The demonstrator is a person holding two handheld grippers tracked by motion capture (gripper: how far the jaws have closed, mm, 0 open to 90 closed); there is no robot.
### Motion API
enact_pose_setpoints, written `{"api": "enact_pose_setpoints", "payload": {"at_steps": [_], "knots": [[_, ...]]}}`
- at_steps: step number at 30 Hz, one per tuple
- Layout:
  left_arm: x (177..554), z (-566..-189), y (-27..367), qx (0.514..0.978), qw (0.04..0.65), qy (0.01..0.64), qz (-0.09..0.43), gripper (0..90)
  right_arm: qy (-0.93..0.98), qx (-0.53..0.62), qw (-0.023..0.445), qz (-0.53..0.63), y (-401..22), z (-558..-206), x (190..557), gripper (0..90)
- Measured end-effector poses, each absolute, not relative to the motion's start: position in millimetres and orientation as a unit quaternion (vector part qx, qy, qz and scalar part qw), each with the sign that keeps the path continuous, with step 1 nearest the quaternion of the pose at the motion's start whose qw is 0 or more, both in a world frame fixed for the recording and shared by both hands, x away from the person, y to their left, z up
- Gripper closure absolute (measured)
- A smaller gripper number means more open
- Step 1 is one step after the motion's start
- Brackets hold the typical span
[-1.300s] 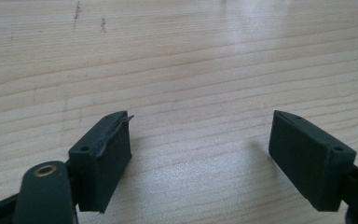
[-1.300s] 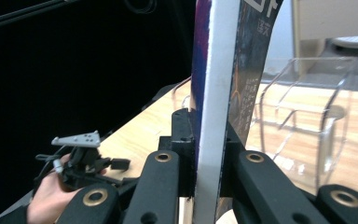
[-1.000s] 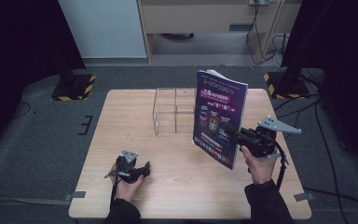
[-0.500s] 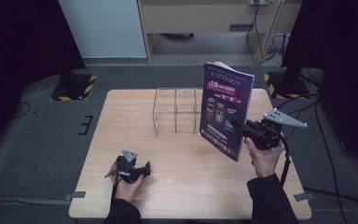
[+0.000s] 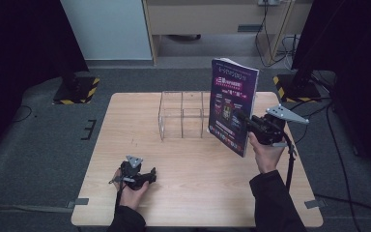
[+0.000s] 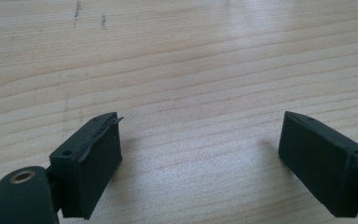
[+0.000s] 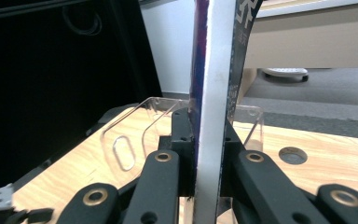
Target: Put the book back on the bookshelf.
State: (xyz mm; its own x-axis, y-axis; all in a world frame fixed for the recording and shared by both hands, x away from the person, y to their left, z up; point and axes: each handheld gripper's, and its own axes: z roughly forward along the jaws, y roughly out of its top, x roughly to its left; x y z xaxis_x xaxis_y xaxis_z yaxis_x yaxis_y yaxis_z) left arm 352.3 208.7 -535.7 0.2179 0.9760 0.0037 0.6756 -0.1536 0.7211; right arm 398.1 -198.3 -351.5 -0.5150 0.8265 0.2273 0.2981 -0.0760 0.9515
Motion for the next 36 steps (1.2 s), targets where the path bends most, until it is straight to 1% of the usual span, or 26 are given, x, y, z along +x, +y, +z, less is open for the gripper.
{"api": "enact_pose_setpoints", "payload": {"at_steps": [13, 29, 36], "knots": [[352, -536, 209, 0.720, 0.303, 0.574, 0.247, 12.1, 0.630, 0.455, 0.239, 0.583, -182, -363, 423, 83.0], [352, -536, 209, 0.720, 0.303, 0.573, 0.246, 11.5, 0.620, 0.467, 0.267, 0.571, -163, -375, 444, 83.0], [352, -536, 209, 0.720, 0.303, 0.573, 0.246, 11.5, 0.615, 0.475, 0.272, 0.567, -155, -386, 451, 83.0]]}}
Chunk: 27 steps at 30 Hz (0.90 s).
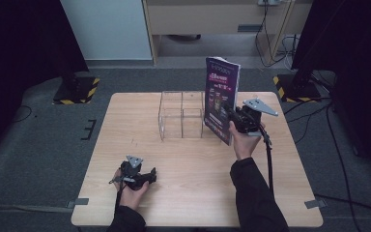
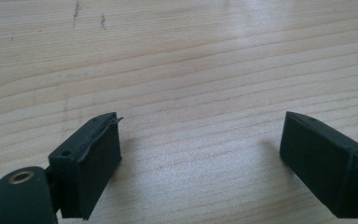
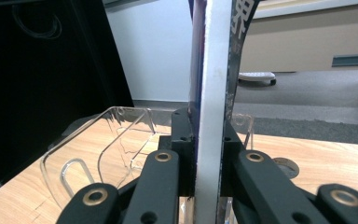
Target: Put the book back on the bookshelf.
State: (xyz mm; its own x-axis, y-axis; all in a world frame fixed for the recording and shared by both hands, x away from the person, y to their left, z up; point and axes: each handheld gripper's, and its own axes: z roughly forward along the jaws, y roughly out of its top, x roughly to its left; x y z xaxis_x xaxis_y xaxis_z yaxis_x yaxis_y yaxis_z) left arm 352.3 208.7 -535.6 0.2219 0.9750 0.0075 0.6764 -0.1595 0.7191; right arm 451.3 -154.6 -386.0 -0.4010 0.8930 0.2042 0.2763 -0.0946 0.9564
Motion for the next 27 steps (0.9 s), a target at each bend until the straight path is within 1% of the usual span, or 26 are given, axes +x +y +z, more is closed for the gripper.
{"api": "enact_pose_setpoints", "payload": {"at_steps": [13, 27], "knots": [[352, -536, 209, 0.720, 0.303, 0.573, 0.246, 11.4, 0.625, 0.471, 0.297, 0.547, -142, -400, 457, 82.9], [352, -536, 209, 0.721, 0.303, 0.573, 0.246, 11.3, 0.638, 0.466, 0.294, 0.538, -142, -415, 453, 82.7]]}}
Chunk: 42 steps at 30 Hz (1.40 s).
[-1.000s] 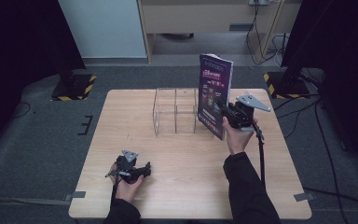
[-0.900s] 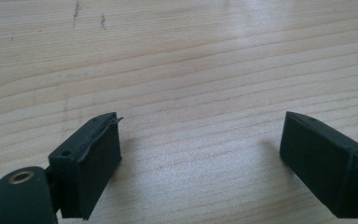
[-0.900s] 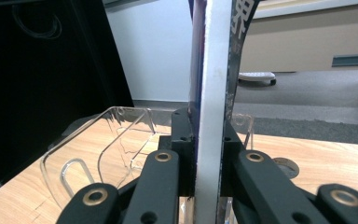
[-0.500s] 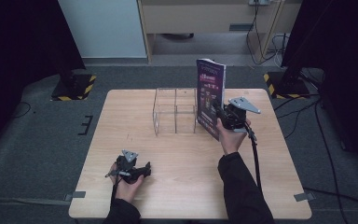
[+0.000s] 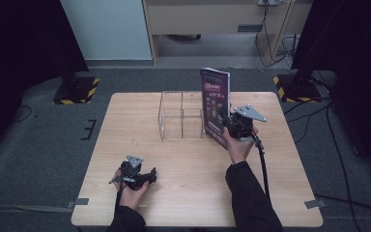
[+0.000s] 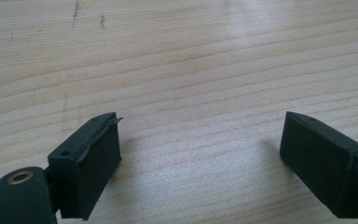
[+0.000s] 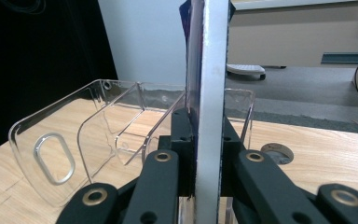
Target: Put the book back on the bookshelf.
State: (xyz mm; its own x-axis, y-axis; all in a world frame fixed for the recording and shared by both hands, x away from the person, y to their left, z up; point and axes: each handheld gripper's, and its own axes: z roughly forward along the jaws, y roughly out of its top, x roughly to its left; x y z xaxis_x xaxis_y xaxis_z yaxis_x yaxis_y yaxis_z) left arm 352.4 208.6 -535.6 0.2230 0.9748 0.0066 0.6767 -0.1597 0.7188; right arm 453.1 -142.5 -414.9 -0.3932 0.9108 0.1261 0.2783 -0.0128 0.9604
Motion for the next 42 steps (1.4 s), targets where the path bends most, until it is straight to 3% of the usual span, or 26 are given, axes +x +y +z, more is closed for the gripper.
{"api": "enact_pose_setpoints", "payload": {"at_steps": [19, 42], "knots": [[352, -536, 208, 0.720, 0.303, 0.574, 0.247, 11.1, 0.685, 0.449, 0.253, 0.515, -159, -421, 432, 81.2], [353, -536, 208, 0.719, 0.303, 0.574, 0.247, 10.9, 0.699, 0.448, 0.249, 0.498, -174, -438, 399, 81.5]]}}
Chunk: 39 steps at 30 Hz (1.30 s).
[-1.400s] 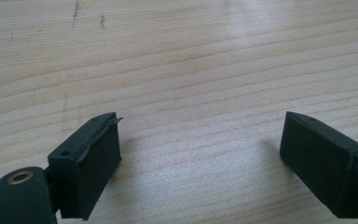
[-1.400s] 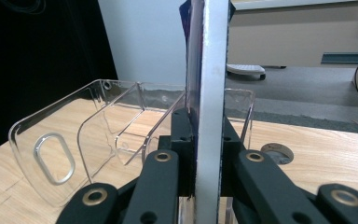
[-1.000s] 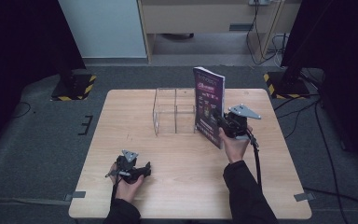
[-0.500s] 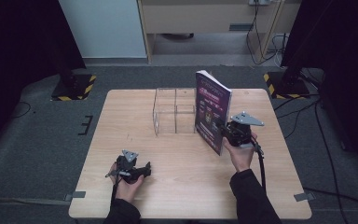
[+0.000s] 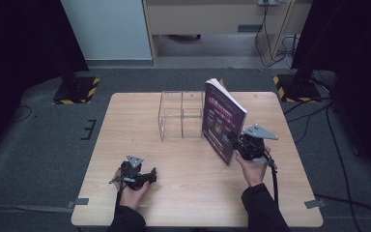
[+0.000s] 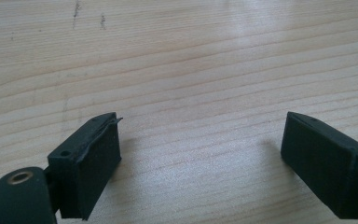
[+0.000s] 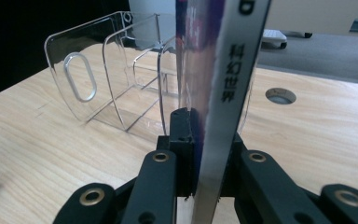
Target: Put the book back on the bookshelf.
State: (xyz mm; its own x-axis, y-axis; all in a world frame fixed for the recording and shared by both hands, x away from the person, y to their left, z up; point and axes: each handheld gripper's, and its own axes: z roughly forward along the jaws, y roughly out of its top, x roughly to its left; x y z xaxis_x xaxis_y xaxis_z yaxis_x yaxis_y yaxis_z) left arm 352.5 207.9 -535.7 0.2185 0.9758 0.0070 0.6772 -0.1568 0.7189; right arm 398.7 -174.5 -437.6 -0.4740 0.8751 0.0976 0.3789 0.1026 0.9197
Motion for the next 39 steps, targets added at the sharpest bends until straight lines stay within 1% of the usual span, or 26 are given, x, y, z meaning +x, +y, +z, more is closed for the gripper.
{"api": "enact_pose_setpoints", "payload": {"at_steps": [9, 15, 20, 22, 24, 33, 39], "knots": [[353, -536, 208, 0.719, 0.303, 0.574, 0.247, 10.8, 0.694, 0.452, 0.249, 0.503, -177, -441, 388, 79.7], [353, -536, 208, 0.719, 0.302, 0.575, 0.247, 10.7, 0.690, 0.442, 0.258, 0.512, -177, -422, 388, 77.3], [353, -536, 208, 0.719, 0.302, 0.575, 0.247, 10.7, 0.686, 0.445, 0.260, 0.514, -177, -412, 395, 76.6], [353, -536, 208, 0.719, 0.302, 0.575, 0.247, 10.7, 0.686, 0.446, 0.260, 0.512, -175, -410, 397, 77.4], [353, -536, 208, 0.719, 0.302, 0.575, 0.247, 10.7, 0.683, 0.452, 0.262, 0.510, -173, -408, 398, 81.1], [353, -536, 208, 0.719, 0.302, 0.575, 0.247, 10.7, 0.670, 0.458, 0.280, 0.513, -167, -409, 395, 82.7], [353, -536, 208, 0.720, 0.302, 0.575, 0.247, 10.6, 0.669, 0.455, 0.292, 0.510, -160, -404, 402, 82.8]]}}
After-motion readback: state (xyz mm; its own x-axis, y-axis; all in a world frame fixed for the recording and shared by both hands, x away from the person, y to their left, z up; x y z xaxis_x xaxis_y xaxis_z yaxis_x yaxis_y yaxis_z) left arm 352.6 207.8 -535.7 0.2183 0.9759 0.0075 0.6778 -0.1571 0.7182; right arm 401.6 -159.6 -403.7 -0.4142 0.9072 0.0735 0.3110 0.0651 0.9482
